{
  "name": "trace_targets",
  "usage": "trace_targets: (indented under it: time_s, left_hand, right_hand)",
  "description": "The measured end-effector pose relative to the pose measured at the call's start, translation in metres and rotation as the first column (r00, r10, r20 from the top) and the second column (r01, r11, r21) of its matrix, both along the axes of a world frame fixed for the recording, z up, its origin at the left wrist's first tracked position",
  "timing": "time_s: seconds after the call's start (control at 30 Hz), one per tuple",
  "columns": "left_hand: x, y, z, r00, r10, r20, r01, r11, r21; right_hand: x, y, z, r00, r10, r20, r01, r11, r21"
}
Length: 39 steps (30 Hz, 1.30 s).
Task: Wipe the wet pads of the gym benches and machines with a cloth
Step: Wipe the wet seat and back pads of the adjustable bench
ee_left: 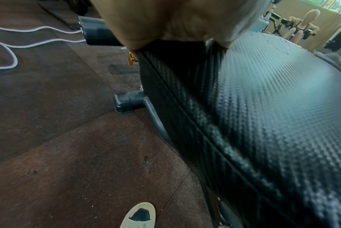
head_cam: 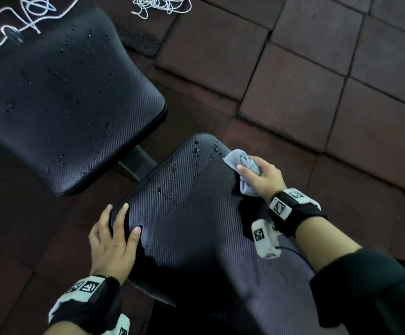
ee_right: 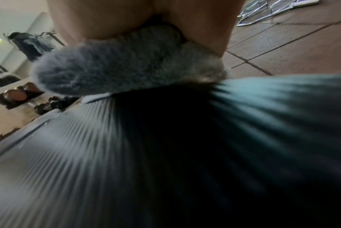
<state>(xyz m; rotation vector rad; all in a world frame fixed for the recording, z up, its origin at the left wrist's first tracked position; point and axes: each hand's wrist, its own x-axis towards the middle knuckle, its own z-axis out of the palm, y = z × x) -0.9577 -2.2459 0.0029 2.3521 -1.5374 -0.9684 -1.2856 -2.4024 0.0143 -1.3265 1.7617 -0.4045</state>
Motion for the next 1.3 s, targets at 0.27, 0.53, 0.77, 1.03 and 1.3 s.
trace_targets:
  time_s: [0.27, 0.53, 0.77, 1.03, 1.3]
  left_hand:
    - [0.002, 0.003, -0.004, 1.0, -0.024, -0.013, 0.024, 1.0, -0.021]
    - [0.001, 0.004, -0.006, 0.999, -0.039, 0.007, 0.04, 0.996, -0.078]
    - [0.002, 0.003, -0.006, 0.997, -0.076, 0.023, 0.078, 0.994, -0.072]
    - [0.002, 0.005, -0.004, 0.998, -0.059, -0.01, 0.058, 0.993, -0.098]
    - [0.002, 0.003, -0.004, 0.997, -0.08, -0.008, 0.079, 0.993, -0.085]
  right_hand:
    - [-0.01, 0.058, 0.006, 0.983, -0.028, -0.18, 0.012, 0.996, -0.091]
    - [0.098, -0.056, 0.012, 0.87, 0.197, -0.451, -0.302, 0.938, -0.173]
    - [0.171, 0.024, 0.011, 0.58, 0.603, -0.548, -0.808, 0.509, -0.295]
    - [0.056, 0.057, 0.007, 0.643, 0.506, -0.576, -0.752, 0.562, -0.345]
    - [0.109, -0.03, -0.004, 0.807, 0.182, -0.562, -0.413, 0.853, -0.318]
